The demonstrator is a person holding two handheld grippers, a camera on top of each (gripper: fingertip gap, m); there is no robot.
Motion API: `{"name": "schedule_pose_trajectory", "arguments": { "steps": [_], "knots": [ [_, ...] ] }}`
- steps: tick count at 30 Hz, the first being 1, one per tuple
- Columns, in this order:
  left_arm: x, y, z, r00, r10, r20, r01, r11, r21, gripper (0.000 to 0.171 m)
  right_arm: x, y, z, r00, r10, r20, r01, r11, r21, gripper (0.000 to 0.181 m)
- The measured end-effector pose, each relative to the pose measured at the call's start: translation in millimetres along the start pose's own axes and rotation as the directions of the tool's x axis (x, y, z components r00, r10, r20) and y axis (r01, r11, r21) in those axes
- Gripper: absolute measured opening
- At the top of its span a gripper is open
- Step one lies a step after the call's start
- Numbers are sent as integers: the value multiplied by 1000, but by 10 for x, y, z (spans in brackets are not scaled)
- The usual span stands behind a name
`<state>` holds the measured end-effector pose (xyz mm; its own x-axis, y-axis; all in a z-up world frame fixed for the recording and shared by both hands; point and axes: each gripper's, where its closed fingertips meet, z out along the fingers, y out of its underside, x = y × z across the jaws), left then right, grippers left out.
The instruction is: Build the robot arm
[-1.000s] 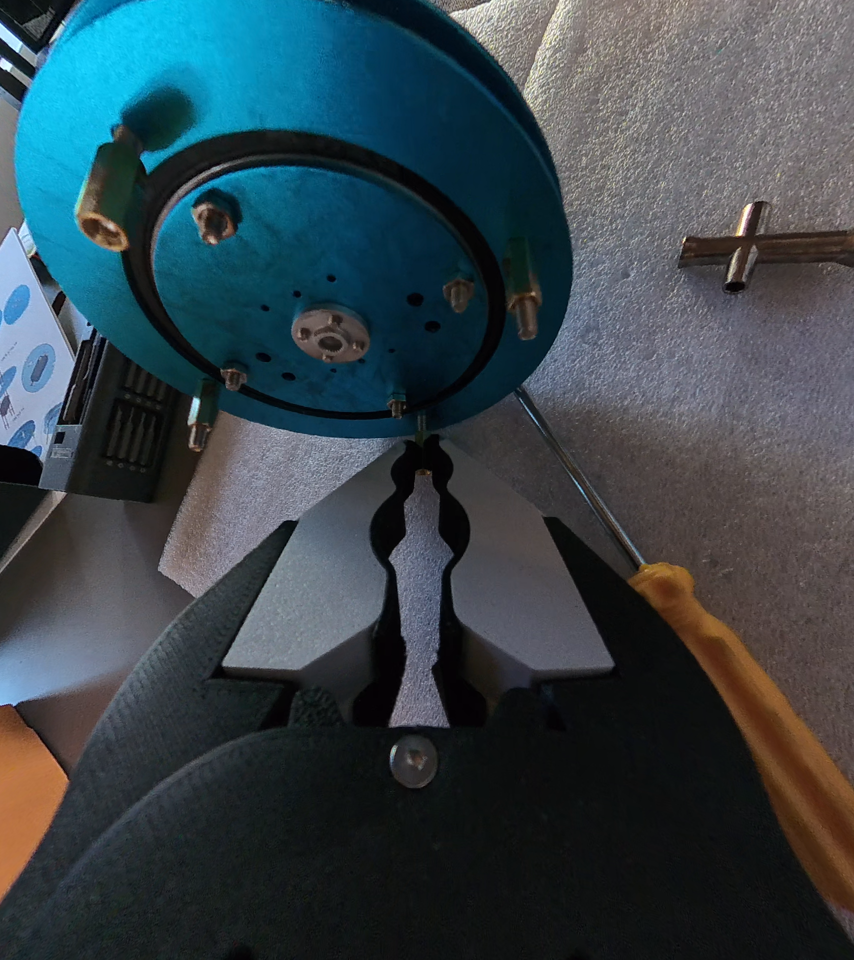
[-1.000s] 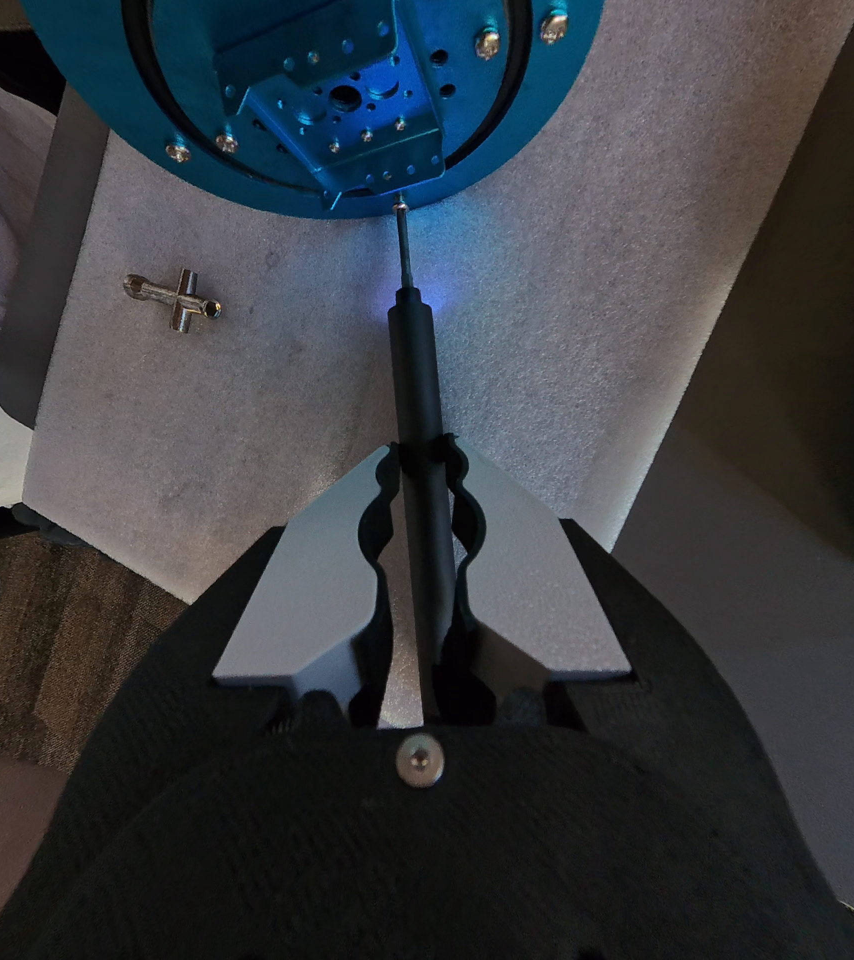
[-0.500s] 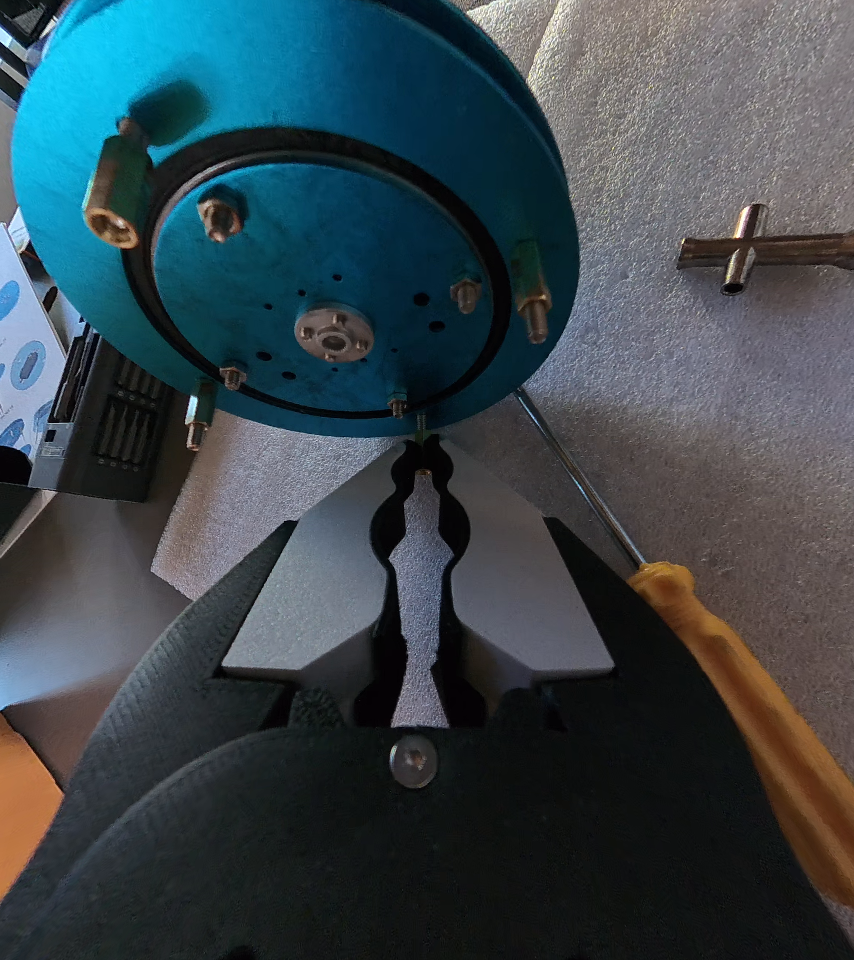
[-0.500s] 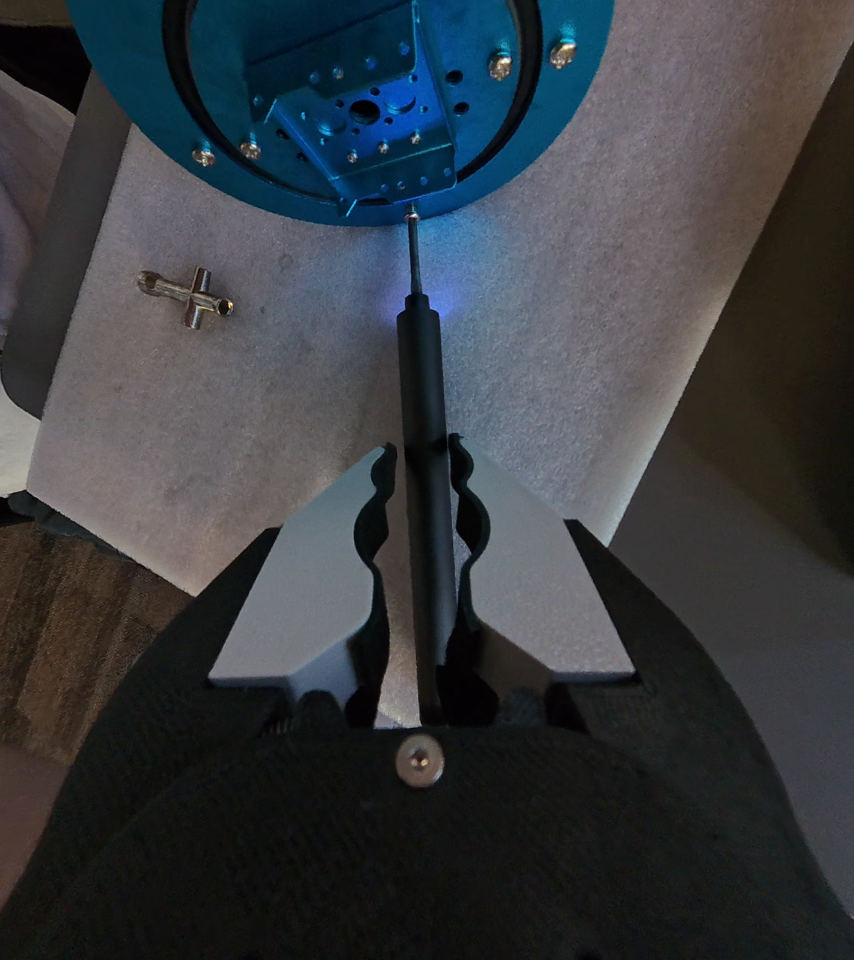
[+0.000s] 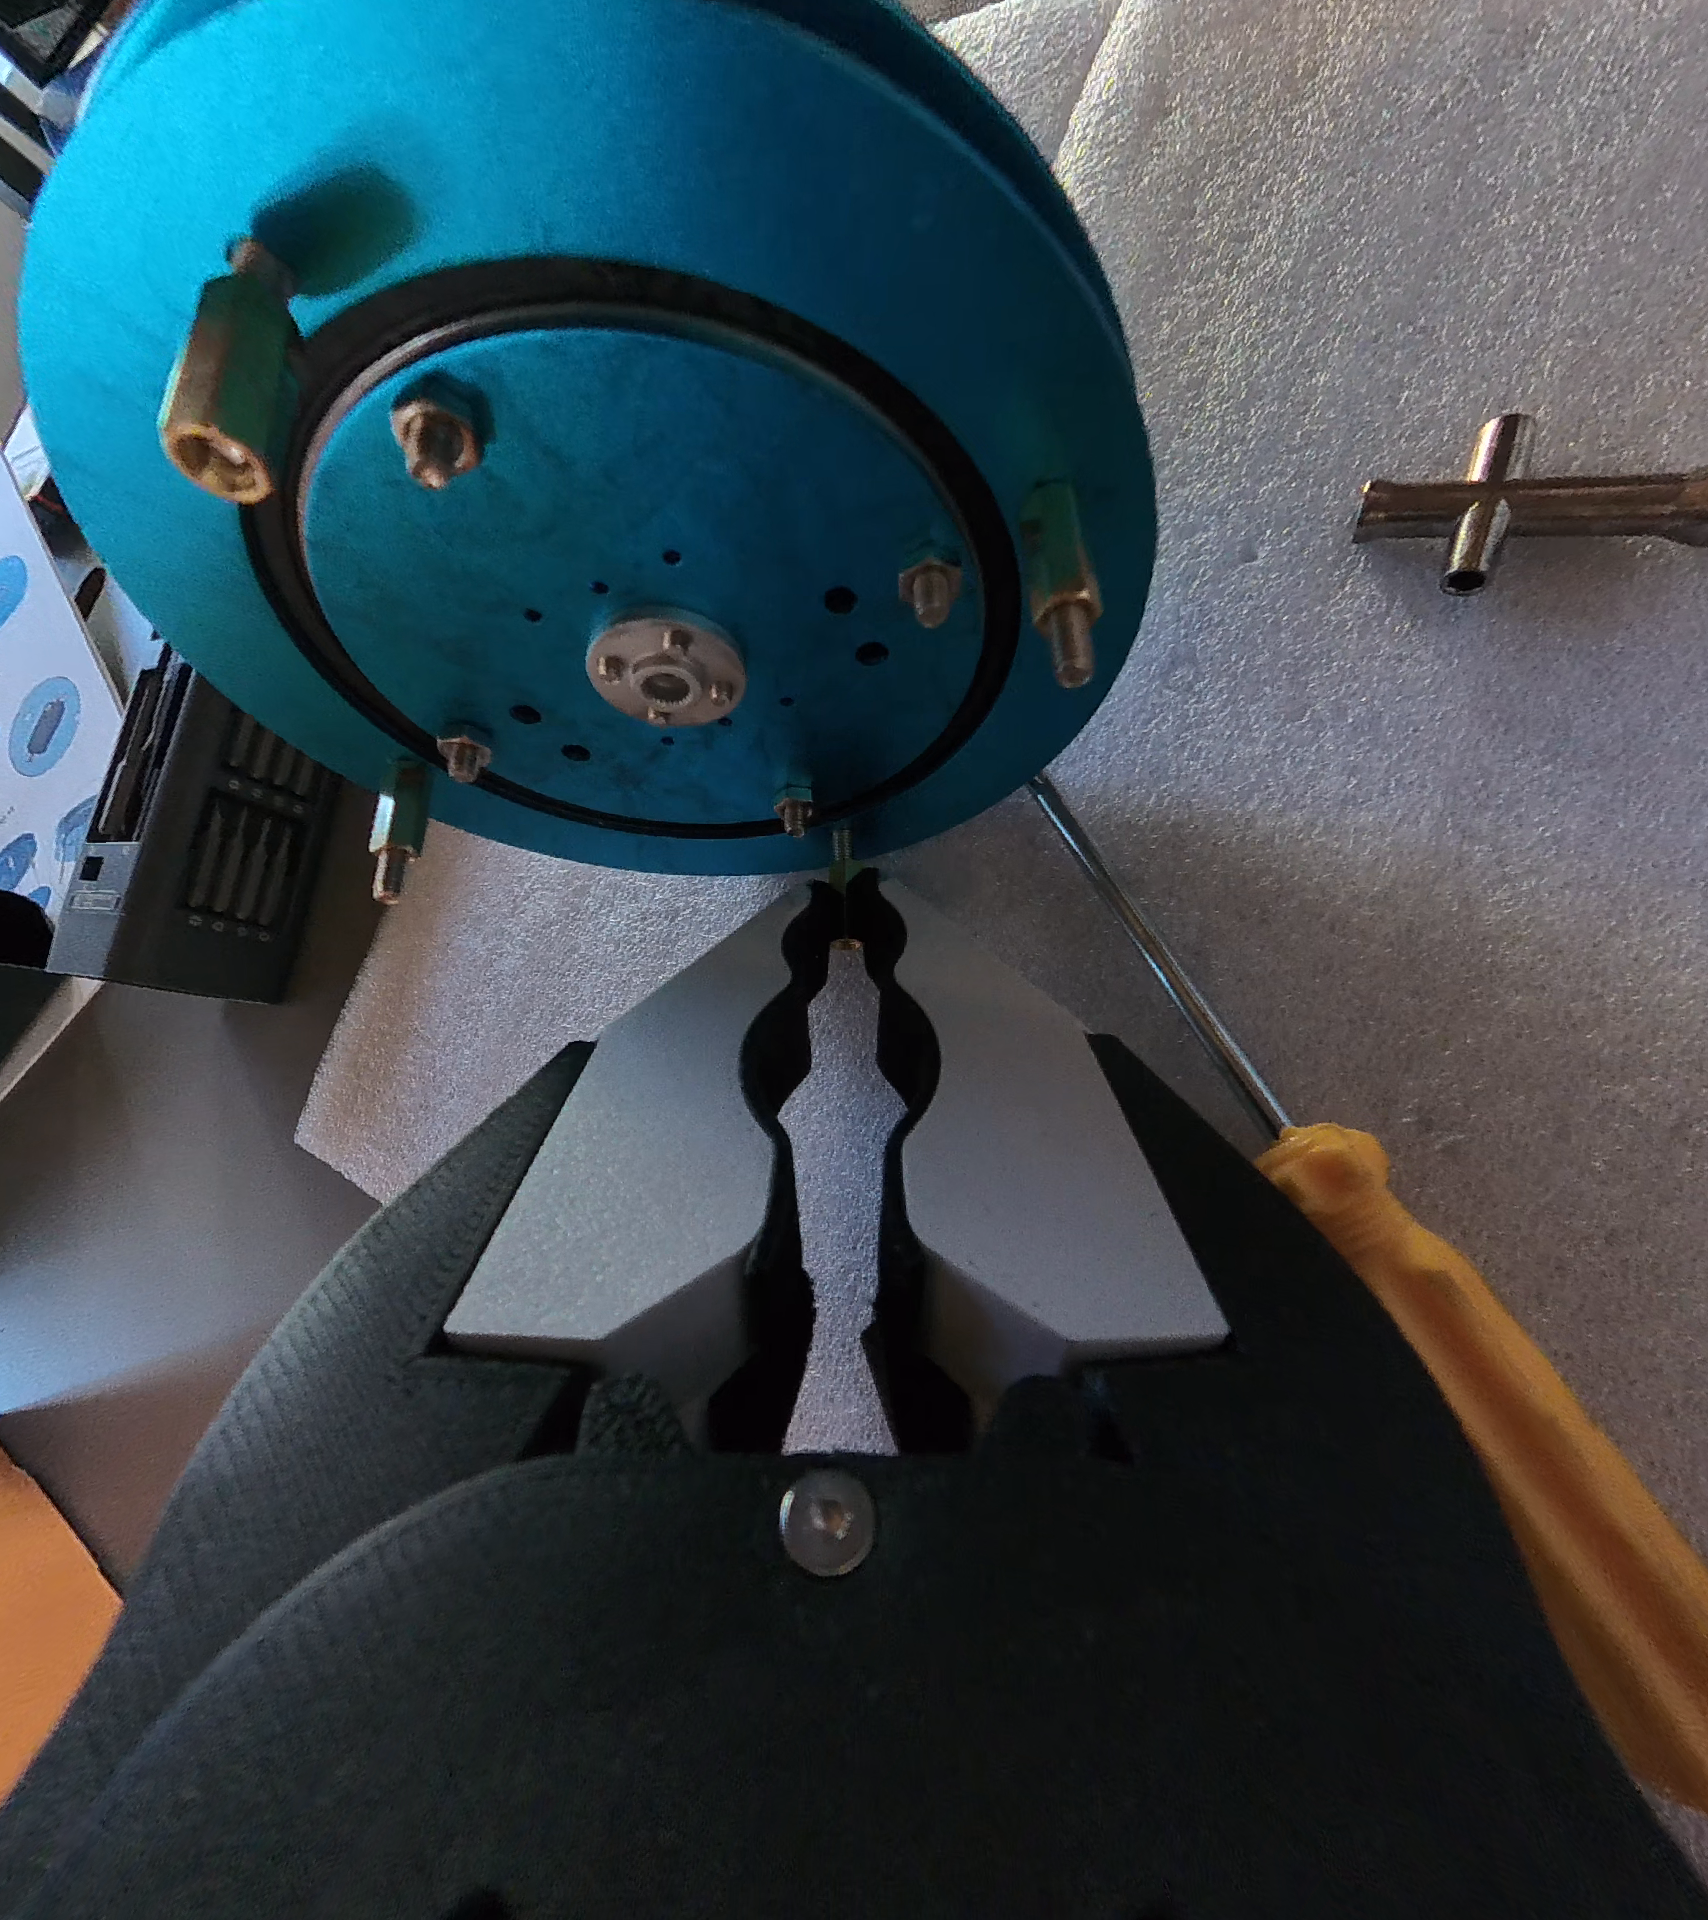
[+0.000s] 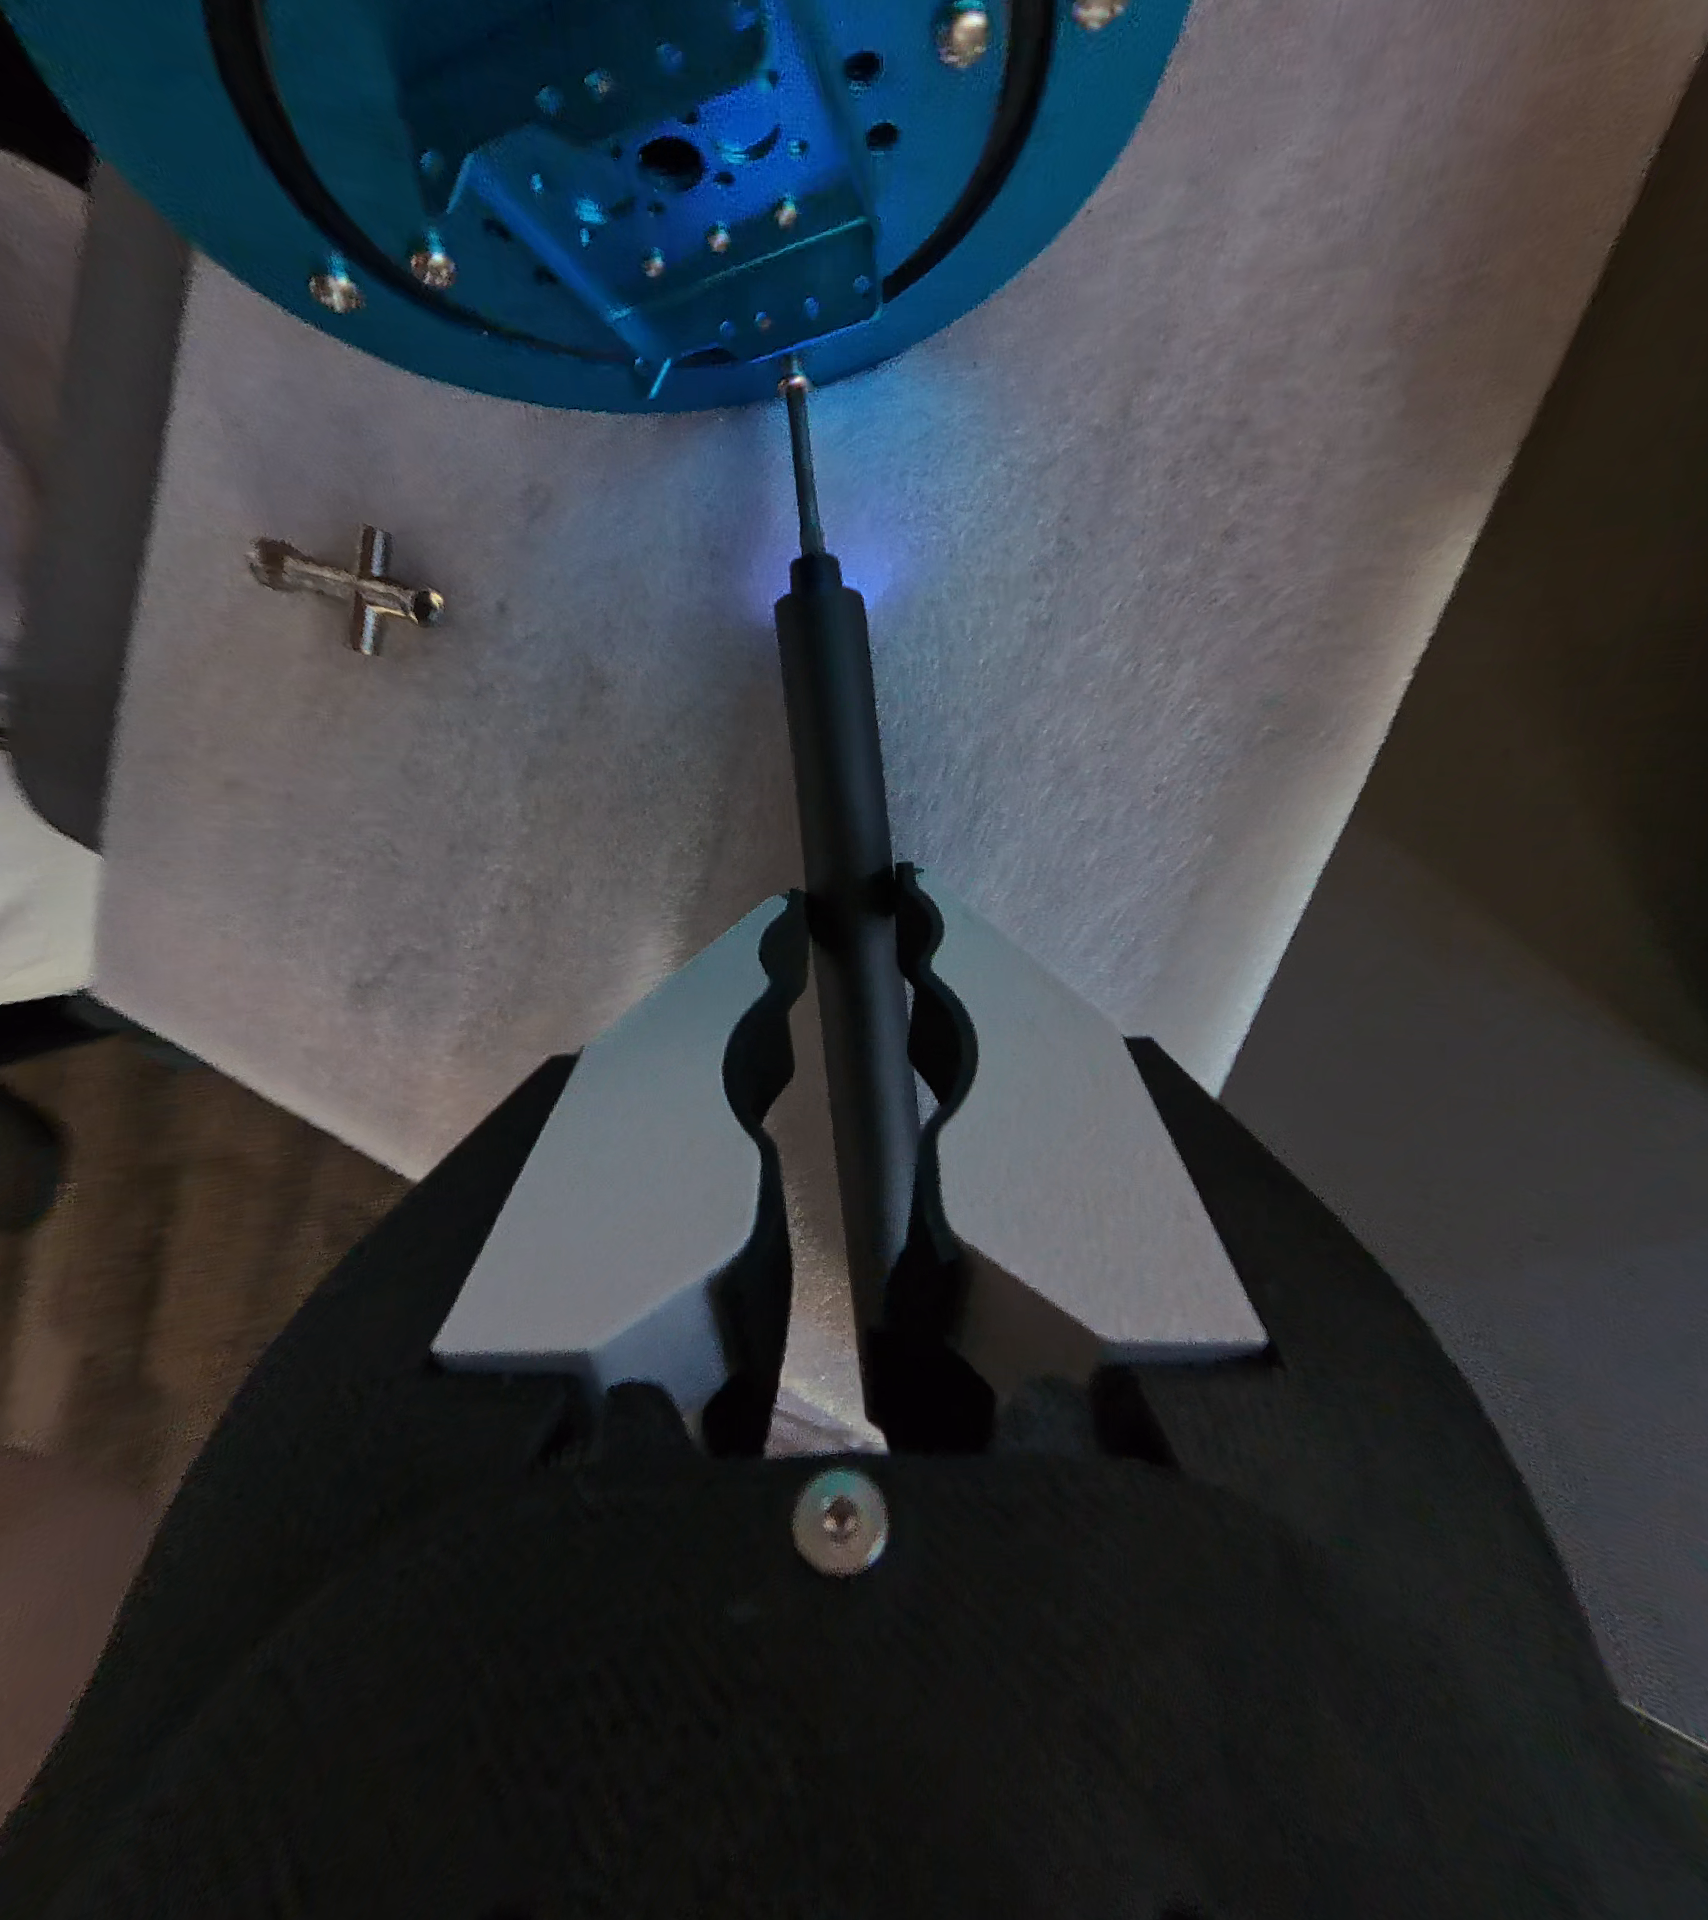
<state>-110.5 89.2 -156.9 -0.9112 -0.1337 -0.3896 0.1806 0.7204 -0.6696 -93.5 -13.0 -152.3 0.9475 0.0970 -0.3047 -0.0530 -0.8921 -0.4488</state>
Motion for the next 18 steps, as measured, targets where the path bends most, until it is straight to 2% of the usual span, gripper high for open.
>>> {"name": "schedule_pose_trajectory", "arguments": {
  "steps": [2, 5, 8, 10, 12, 15, 18],
  "knots": [
    [0, 2, 0, 1000, -1, 0, 1, 1000, -1, 4, -13, 4, -1, 991, 96, 98, -95, 995, -14, 15],
    [-2, -1, -1, 1000, 5, 4, -5, 1000, -1, 4, -28, 7, -9, 915, 299, 271, -285, 954, -91, 16],
    [-2, -2, -1, 1000, 8, 6, -8, 1000, 0, 4, -24, 4, -15, 905, 283, 318, -256, 959, -124, 16],
    [-2, -2, -2, 1000, 9, 6, -9, 1000, 1, 4, -16, 3, -10, 927, 241, 288, -217, 970, -113, 16],
    [-2, -1, -1, 1000, 6, 3, -6, 1000, 1, 4, -39, -16, -14, 960, 133, 245, -120, 991, -66, 22],
    [-3, -1, -1, 1000, 5, 2, -5, 1000, 2, 4, -6, -39, -33, 997, -20, 71, 20, 1000, 1, 30],
    [-3, -1, -2, 1000, 8, 4, -8, 1000, 1, 4, 31, -34, -57, 983, -129, -132, 131, 991, 6, 34]
  ]
}}
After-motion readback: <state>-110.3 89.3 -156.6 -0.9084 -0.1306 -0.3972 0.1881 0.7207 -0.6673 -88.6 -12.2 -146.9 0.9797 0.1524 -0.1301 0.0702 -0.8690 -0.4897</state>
